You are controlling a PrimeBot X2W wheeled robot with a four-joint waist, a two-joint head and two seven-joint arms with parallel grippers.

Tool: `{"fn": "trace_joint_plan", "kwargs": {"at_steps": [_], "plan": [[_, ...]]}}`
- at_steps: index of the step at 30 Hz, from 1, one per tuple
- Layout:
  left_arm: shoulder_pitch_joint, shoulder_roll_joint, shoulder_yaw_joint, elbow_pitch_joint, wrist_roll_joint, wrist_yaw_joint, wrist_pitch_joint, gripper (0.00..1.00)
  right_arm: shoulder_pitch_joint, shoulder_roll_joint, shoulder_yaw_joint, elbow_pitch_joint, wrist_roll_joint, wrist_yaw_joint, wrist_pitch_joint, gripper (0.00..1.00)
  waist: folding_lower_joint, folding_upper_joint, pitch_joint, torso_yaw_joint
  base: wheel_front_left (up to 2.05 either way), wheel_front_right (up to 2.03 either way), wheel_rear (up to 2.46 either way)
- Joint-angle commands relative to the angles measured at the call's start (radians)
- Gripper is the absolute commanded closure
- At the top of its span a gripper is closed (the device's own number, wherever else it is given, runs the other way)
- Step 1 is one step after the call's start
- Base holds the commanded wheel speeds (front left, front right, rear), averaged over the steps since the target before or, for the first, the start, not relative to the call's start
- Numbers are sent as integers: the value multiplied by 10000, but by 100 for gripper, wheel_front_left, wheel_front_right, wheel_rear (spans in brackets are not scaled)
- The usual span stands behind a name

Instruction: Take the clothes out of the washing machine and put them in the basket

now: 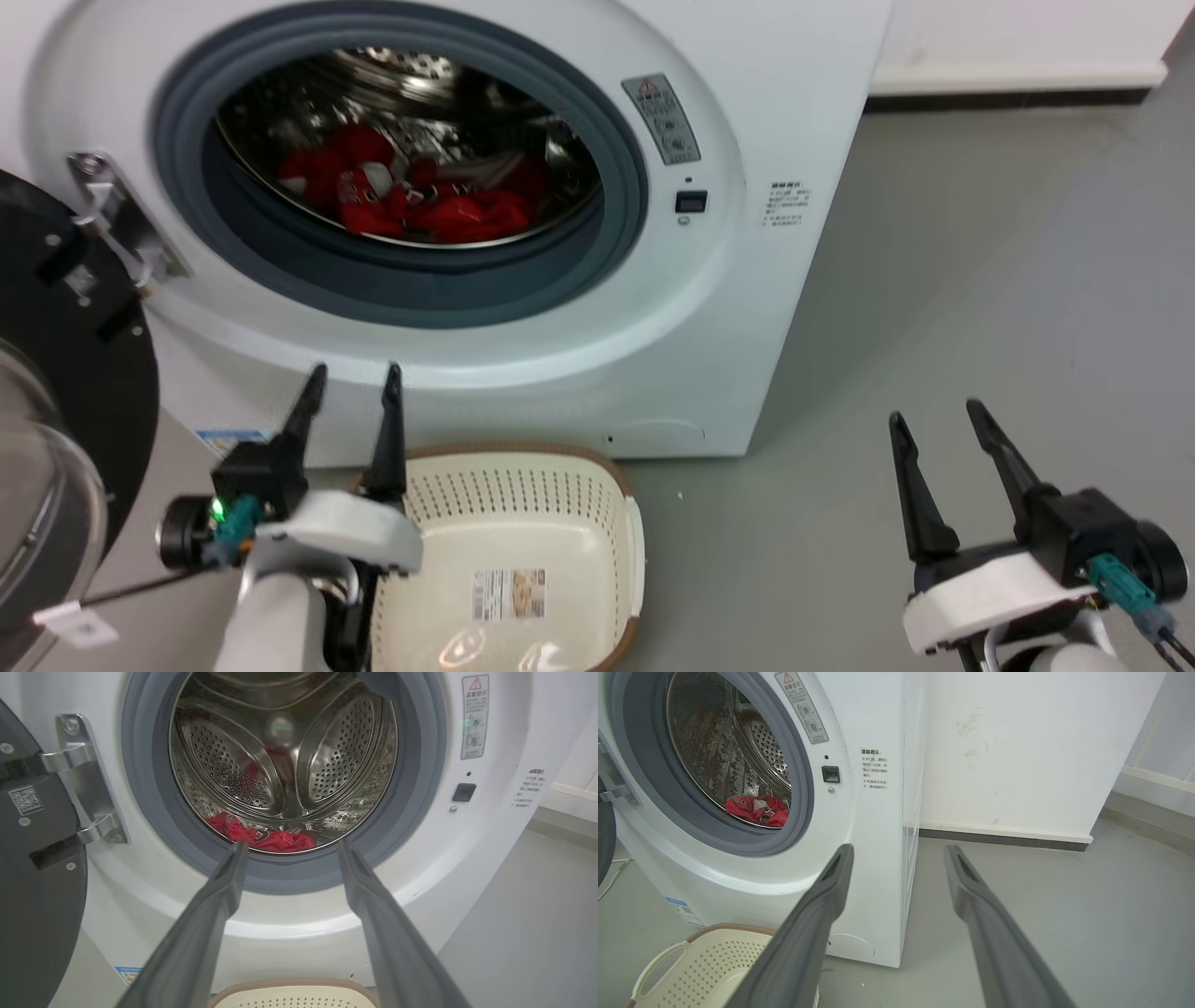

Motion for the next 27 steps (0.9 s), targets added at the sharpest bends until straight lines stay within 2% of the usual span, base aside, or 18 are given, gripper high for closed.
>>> {"fn": "trace_joint_plan", "kwargs": {"at_steps": [1,10,19,27], "plan": [[-444,141,103,165,-10,-28,-27,0,-251,23,77,-131,78,-7,-58,0,-1,-1,643,-191,0,0,0],[-2583,861,194,1792,172,-95,-27,0,-975,24,386,-378,166,-7,-193,0,-1,-1,2233,-782,0,0,0],[-5107,2148,-48,3919,406,-178,232,0,-1546,24,677,-207,452,-7,-514,0,-1,-1,3461,-1542,0,0,0],[-7173,3312,-438,5174,725,-213,1174,0,-1953,25,1012,65,937,-7,-864,0,-1,-1,4260,-2342,0,0,0]]}}
